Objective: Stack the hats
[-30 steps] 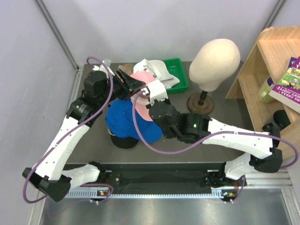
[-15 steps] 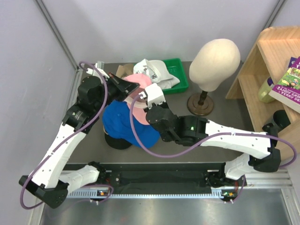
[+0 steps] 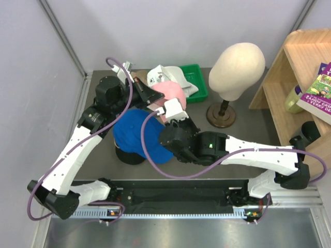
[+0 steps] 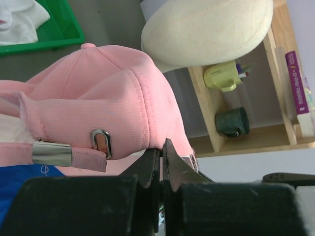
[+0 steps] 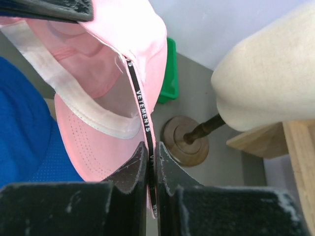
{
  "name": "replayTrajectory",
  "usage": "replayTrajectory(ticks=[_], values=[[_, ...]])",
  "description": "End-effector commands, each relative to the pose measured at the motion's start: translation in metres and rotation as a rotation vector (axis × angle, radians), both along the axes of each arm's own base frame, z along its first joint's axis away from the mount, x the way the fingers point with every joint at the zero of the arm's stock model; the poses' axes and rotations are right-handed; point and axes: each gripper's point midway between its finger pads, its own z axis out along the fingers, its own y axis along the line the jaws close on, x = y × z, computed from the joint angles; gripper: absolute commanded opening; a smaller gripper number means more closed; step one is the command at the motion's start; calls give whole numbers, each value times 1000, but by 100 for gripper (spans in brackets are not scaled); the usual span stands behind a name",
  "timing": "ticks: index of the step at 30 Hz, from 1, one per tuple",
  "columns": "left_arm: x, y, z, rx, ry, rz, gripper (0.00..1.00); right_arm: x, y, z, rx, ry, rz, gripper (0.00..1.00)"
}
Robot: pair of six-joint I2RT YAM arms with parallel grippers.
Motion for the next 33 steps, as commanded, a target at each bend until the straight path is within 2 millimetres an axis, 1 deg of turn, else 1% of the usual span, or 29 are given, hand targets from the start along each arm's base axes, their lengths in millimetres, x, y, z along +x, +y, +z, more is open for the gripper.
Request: replayTrajectory(ticks=[1, 2, 3, 4, 5, 6, 7, 9, 10, 12, 14, 15, 16, 19, 20, 21, 23, 24, 25, 26, 27, 28, 29, 30, 31, 32, 33], values=[[-8, 39, 6, 123, -85, 96, 0, -17, -10, 19, -61, -115, -64, 0], [-10, 44, 2, 137, -73, 111, 0, -22, -4, 18, -73, -122, -53, 0], [-13, 49, -11, 163, -36, 123, 0, -25, -1, 17, -76, -124, -47, 0], [-16, 58, -12, 173, -35, 155, 0, -27, 5, 15, -81, -125, -39, 0], [-18, 62, -16, 181, -24, 167, 0, -31, 10, 14, -84, -127, -28, 0], [-22, 66, -26, 198, 7, 181, 0, -34, 12, 13, -71, -127, -23, 0], [-27, 71, -25, 190, 12, 200, 0, -36, 16, 12, -78, -128, -16, 0], [-30, 82, -32, 196, 34, 257, 0, -42, 21, 13, -80, -131, 3, 0], [-36, 87, -30, 181, 39, 276, 0, -44, 23, 11, -86, -132, 10, 1], [-43, 98, -28, 170, 34, 326, 0, -49, 26, 9, -96, -135, 24, 3], [-50, 107, -31, 167, 50, 360, 0, -55, 29, 6, -95, -135, 43, 7], [-50, 115, -32, 177, 50, 403, 0, -57, 31, 4, -97, -135, 51, 8], [-57, 121, -35, 184, 58, 419, 0, -59, 33, 1, -107, -136, 56, 9], [-64, 130, -41, 202, 60, 442, 0, -67, 42, -3, -115, -137, 82, 14], [-65, 130, -44, 209, 67, 440, 0, -72, 45, -4, -122, -135, 100, 17], [-66, 131, -47, 215, 71, 442, 0, -73, 47, -2, -111, -133, 105, 26], [-67, 133, -55, 231, 88, 450, 0, -80, 51, -3, -104, -119, 136, 39], [-69, 135, -57, 235, 90, 455, 0, -82, 51, -3, -83, -102, 146, 53], [-68, 137, -59, 238, 92, 466, 0, -83, 50, -4, -71, -86, 159, 59], [-69, 139, -60, 241, 94, 473, 0, -88, 53, -10, -57, -45, 196, 66], [-70, 140, -62, 237, 97, 481, 0, -90, 50, -11, -8, -11, 214, 74], [-70, 141, -63, 233, 99, 486, 0, -93, 51, -15, 14, 20, 237, 77], [-71, 140, -63, 225, 97, 480, 0, -103, 58, -23, 44, 81, 301, 79], [-70, 138, -64, 212, 102, 479, 0, -107, 54, -26, 82, 110, 331, 82], [-71, 138, -66, 208, 110, 478, 0, -113, 58, -27, 145, 146, 362, 83], [-71, 139, -71, 209, 123, 486, 0, -124, 67, -33, 205, 222, 434, 84], [-74, 141, -72, 198, 131, 496, 0, -130, 62, -38, 248, 259, 478, 84]])
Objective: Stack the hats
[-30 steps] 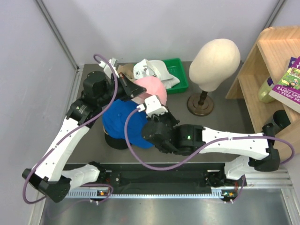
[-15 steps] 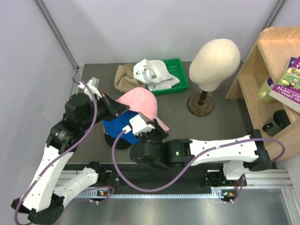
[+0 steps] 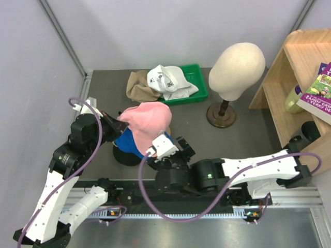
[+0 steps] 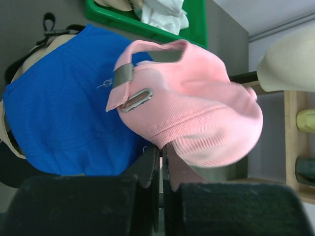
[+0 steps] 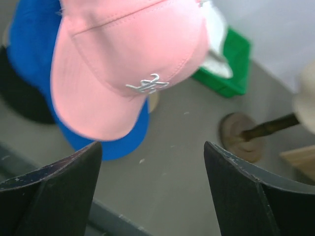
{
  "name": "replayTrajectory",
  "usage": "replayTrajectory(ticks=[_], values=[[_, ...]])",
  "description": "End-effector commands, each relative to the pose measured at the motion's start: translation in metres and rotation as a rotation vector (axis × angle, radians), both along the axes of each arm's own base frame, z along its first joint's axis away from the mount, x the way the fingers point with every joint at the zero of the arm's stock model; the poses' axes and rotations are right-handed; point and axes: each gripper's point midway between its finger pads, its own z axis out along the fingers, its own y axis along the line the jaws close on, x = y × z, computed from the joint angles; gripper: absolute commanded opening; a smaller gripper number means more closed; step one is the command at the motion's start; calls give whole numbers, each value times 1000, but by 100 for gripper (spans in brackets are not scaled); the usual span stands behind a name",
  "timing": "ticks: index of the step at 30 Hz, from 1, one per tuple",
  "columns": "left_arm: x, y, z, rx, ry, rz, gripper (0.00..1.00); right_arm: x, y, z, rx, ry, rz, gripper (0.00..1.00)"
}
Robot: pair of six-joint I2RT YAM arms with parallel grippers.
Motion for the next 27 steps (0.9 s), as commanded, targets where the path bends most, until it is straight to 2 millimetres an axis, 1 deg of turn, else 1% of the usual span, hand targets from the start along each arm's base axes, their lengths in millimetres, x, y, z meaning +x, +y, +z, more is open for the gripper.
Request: replayTrajectory(ticks=[1, 2, 3, 4, 5, 6, 7, 8, 9, 10, 11, 12, 13, 14, 16, 17, 18, 19, 20, 21, 22, 23, 24, 25, 26, 27], values=[[0, 11, 1, -25, -19, 71, 0, -38, 10, 6, 314, 276, 215, 84], [0, 15, -2, -20, -19, 92, 0, -48, 16, 0, 383, 391, 263, 85], [-1, 17, -1, -29, -28, 106, 0, -50, 11, -5, 429, 446, 268, 85], [-1, 18, 1, -35, -39, 109, 0, -52, 21, 0, 516, 530, 320, 84], [-2, 18, -1, -35, -35, 113, 0, -54, 24, -1, 567, 583, 344, 85], [-2, 18, -1, -41, -36, 116, 0, -54, 21, -6, 610, 625, 366, 85], [-1, 18, -2, -46, -35, 117, 0, -50, 22, -8, 656, 684, 391, 84], [0, 17, -3, -49, -32, 119, 0, -48, 29, 11, 793, 706, 430, 84], [0, 18, -4, -53, -29, 130, 0, -46, 21, 0, 838, 735, 438, 84], [1, 20, -4, -54, -29, 143, 0, -37, 18, -1, 900, 764, 435, 84], [1, 22, -4, -65, -31, 157, 0, -34, 17, -12, 994, 815, 410, 83], [3, 26, -3, -63, -37, 182, 0, -32, 10, -4, 1075, 828, 419, 83], [3, 27, -3, -65, -39, 194, 0, -27, 6, -7, 1125, 849, 392, 82], [2, 30, -1, -74, -47, 207, 0, -27, 4, -23, 1184, 910, 347, 82], [2, 34, -1, -73, -54, 232, 0, -27, -1, -27, 1285, 967, 318, 82], [1, 36, -1, -76, -55, 238, 0, -26, -4, -47, 1292, 991, 289, 82], [0, 36, 0, -81, -59, 240, 0, -25, -4, -33, 1384, 987, 329, 82], [0, 36, -1, -82, -57, 239, 0, -21, -6, -34, 1458, 1009, 309, 82], [0, 36, -2, -82, -50, 241, 0, -18, -10, -49, 1493, 1016, 286, 82], [0, 36, -4, -81, -42, 241, 0, -15, -10, -41, 1565, 1012, 311, 82], [-1, 36, -7, -82, -34, 242, 0, -13, -11, -41, 1607, 1021, 310, 82], [-1, 35, -8, -89, -31, 243, 0, -10, -7, -56, 1594, 1031, 282, 82], [-2, 35, -9, -93, -28, 244, 0, -9, -6, -47, 1632, 1024, 312, 82], [-2, 35, -10, -94, -25, 245, 0, -10, -3, -48, 1630, 1031, 324, 82], [-3, 36, -10, -97, -26, 247, 0, -9, 4, -57, 1612, 1039, 309, 82], [-4, 37, -12, -94, -21, 251, 0, -8, 7, -57, 1620, 1045, 320, 82]])
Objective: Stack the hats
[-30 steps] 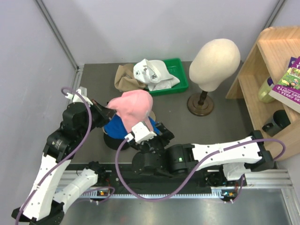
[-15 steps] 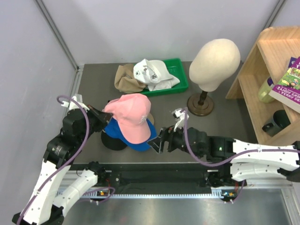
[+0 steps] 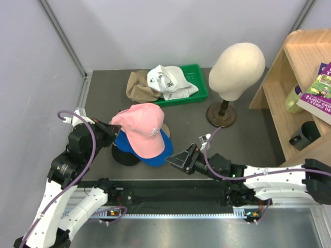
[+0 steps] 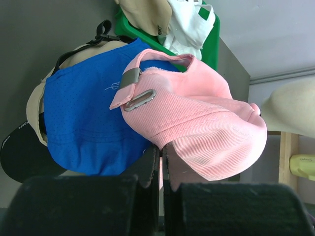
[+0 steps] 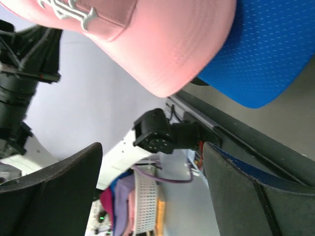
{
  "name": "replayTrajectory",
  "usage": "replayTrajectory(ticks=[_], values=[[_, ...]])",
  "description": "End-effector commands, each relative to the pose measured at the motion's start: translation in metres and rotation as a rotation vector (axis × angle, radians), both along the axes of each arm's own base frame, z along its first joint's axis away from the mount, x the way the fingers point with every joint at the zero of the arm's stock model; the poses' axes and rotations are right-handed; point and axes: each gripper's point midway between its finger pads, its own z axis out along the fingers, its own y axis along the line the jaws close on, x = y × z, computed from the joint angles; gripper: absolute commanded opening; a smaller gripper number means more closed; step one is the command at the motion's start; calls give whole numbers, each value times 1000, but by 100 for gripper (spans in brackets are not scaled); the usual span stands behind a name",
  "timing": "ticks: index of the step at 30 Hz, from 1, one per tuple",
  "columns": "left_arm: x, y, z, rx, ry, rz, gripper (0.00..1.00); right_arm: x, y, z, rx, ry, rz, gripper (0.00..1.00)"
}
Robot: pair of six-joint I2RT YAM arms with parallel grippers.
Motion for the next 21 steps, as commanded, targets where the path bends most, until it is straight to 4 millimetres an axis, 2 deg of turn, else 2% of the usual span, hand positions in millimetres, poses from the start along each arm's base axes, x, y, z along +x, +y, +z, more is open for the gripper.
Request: replayTrajectory(ticks=[1, 2, 4, 5, 7, 8, 11, 16, 17, 19, 20, 21], values=[[-1, 7, 4, -26, -20, 43, 0, 7, 13, 72, 339, 2, 2, 82], [-2, 8, 3, -24, -17, 52, 0, 9, 19, 62, 327, 13, 5, 81], [-3, 10, 3, -25, -19, 58, 0, 14, 21, 70, 394, 22, 8, 80], [-3, 9, 3, -28, -20, 55, 0, 17, 26, 60, 378, 31, 8, 80], [-3, 8, 2, -35, -17, 54, 0, 20, 31, 63, 391, 23, 22, 79], [-3, 7, 1, -39, -12, 48, 0, 22, 36, 55, 367, 29, 23, 79], [0, 4, 2, -48, -19, 45, 0, 25, 44, 53, 349, 22, 36, 79], [2, 6, 5, -37, -21, 50, 0, 33, 46, 47, 350, 17, 27, 78], [2, 6, 6, -37, -22, 50, 0, 36, 49, 40, 338, 25, 25, 78], [2, 5, 6, -46, -21, 54, 0, 38, 52, 42, 365, 34, 36, 77], [2, 5, 7, -51, -23, 55, 0, 39, 56, 31, 351, 49, 39, 77], [2, 5, 7, -53, -23, 56, 0, 38, 57, 37, 383, 54, 51, 75]])
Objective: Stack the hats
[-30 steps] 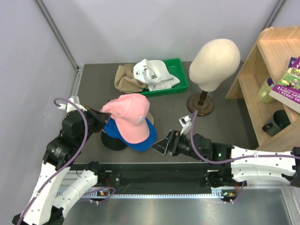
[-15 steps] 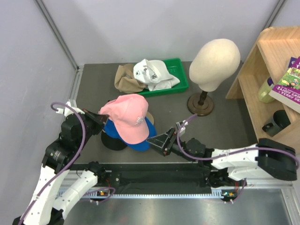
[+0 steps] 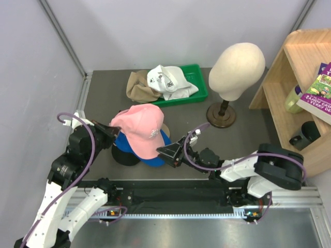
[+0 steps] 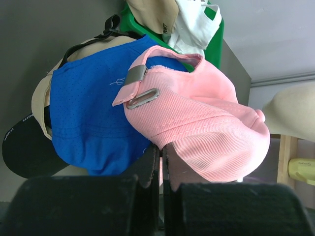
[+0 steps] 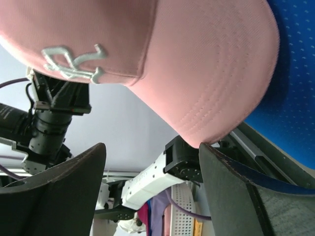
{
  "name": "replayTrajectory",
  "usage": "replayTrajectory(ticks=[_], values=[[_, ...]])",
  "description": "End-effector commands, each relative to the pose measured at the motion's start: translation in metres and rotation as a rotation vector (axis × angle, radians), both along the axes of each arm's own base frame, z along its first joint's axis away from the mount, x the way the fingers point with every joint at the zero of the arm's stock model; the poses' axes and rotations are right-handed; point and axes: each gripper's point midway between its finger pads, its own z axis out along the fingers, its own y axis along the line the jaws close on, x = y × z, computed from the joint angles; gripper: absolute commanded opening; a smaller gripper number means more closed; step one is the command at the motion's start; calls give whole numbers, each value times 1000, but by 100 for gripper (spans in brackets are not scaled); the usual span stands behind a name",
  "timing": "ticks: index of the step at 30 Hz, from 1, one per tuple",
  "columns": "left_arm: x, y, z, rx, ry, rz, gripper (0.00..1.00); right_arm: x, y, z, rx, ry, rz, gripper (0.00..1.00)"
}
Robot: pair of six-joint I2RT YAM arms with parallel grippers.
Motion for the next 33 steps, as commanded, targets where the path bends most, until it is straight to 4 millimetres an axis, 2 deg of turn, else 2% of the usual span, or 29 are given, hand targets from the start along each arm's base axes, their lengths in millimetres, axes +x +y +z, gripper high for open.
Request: replayTrajectory(ticks=[1, 6, 7, 13, 20, 23, 30, 33], values=[[7, 2, 17, -31, -53, 29, 0, 2, 10, 25, 137, -11, 38, 74], [8, 2, 19, -21, -53, 32, 0, 0, 10, 16, 106, -1, 47, 73], [9, 2, 18, -16, -47, 32, 0, -1, 10, 8, 73, 9, 47, 73], [9, 5, 24, -5, -54, 39, 0, 6, 18, 7, 80, -16, 45, 74], [6, 8, 21, 6, -42, 50, 0, 14, 31, 41, 164, -163, 54, 73], [4, 11, 17, 8, -36, 60, 0, 13, 25, 53, 170, -208, 37, 73], [1, 15, 9, 15, -26, 75, 0, 17, -7, 60, 126, -237, -58, 71], [1, 14, 8, 12, -27, 73, 0, 20, -15, 72, 117, -267, -95, 71]])
